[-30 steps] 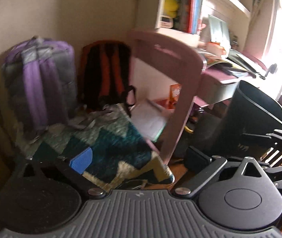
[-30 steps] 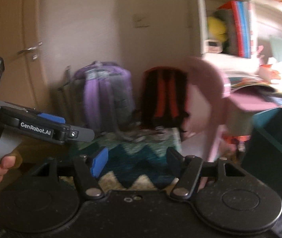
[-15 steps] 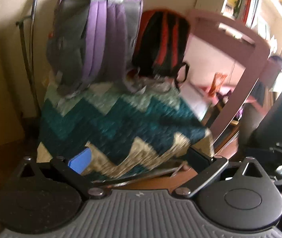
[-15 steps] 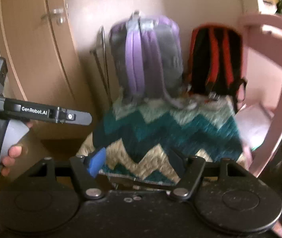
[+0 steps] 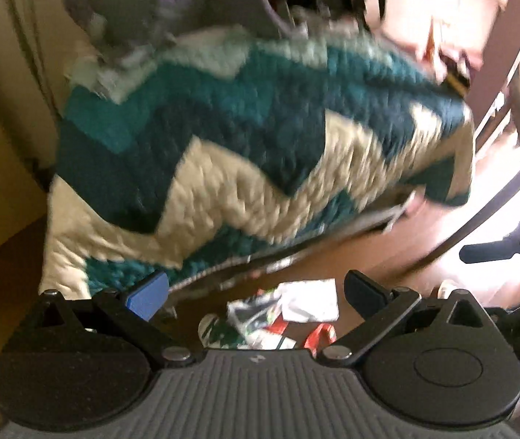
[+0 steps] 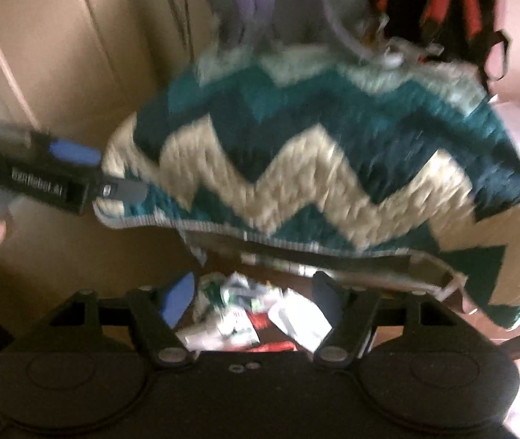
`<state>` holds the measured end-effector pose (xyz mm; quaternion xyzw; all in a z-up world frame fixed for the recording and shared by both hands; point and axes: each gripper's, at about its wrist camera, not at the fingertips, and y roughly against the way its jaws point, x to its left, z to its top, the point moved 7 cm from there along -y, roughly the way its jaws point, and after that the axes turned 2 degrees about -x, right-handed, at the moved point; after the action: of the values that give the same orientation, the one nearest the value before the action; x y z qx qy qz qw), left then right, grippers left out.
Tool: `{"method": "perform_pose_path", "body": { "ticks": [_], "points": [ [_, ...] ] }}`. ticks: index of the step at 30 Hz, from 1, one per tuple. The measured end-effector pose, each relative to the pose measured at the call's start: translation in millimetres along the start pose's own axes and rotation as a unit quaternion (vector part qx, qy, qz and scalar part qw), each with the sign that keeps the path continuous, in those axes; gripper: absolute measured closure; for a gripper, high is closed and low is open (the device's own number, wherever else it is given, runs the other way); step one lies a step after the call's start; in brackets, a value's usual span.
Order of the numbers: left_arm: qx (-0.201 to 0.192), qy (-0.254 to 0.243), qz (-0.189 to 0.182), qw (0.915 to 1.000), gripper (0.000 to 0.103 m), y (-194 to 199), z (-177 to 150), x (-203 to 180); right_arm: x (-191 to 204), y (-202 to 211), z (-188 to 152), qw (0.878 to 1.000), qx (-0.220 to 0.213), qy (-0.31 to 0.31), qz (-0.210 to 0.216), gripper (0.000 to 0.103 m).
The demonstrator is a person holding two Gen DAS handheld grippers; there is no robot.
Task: Collect trash
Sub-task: 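Close the left tool on the white cloth while the right tool grasps the red plastic bag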
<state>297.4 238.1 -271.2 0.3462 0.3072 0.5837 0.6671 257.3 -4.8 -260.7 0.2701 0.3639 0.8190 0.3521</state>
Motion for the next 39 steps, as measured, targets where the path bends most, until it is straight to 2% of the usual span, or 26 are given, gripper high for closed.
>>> {"method": "perform_pose_path", "body": {
  "ticks": [6,12,16,19,24,30,33,35,39],
  "points": [
    [0.058,-0.063,0.006,0.9963,0.000,-71.9,-36.1,2.5,16.2,-73.4,-51.6,0.995,0.093,0.015,0.029,0.032],
    [0.118,-0.069,-0.003,0.9906,0.000,-140.1,-86.5,11.9,45.3,-138.3,-104.8,0.981,0.173,0.049,0.069,0.032],
    [0.161,-0.053,-0.015,0.9855,0.000,-182.3,-123.7,13.8,59.6,-178.6,-138.4,0.968,0.228,0.061,0.081,0.032],
    [0.177,-0.053,-0.015,0.9827,0.000,-205.7,-143.8,13.1,63.6,-203.9,-160.3,0.960,0.262,0.051,0.082,0.033],
    [0.200,-0.039,-0.012,0.9790,0.001,-237.6,-166.3,14.8,67.1,-236.3,-181.9,0.955,0.286,0.028,0.080,0.033],
    [0.200,-0.056,-0.013,0.9782,0.001,-259.2,-179.5,6.2,62.2,-266.3,-201.7,0.950,0.307,0.004,0.063,0.033],
    [0.196,-0.068,-0.019,0.9780,0.010,-265.9,-185.9,-2.8,61.3,-273.0,-209.3,0.947,0.315,-0.003,0.059,0.035],
    [0.195,-0.080,-0.019,0.9774,0.024,-269.0,-188.6,-8.4,61.3,-275.8,-212.5,0.947,0.314,-0.009,0.059,0.035],
    [0.188,-0.099,-0.016,0.9770,0.035,-274.8,-189.7,-16.2,58.6,-285.0,-218.5,0.948,0.317,-0.001,0.041,0.036]
  ]
}}
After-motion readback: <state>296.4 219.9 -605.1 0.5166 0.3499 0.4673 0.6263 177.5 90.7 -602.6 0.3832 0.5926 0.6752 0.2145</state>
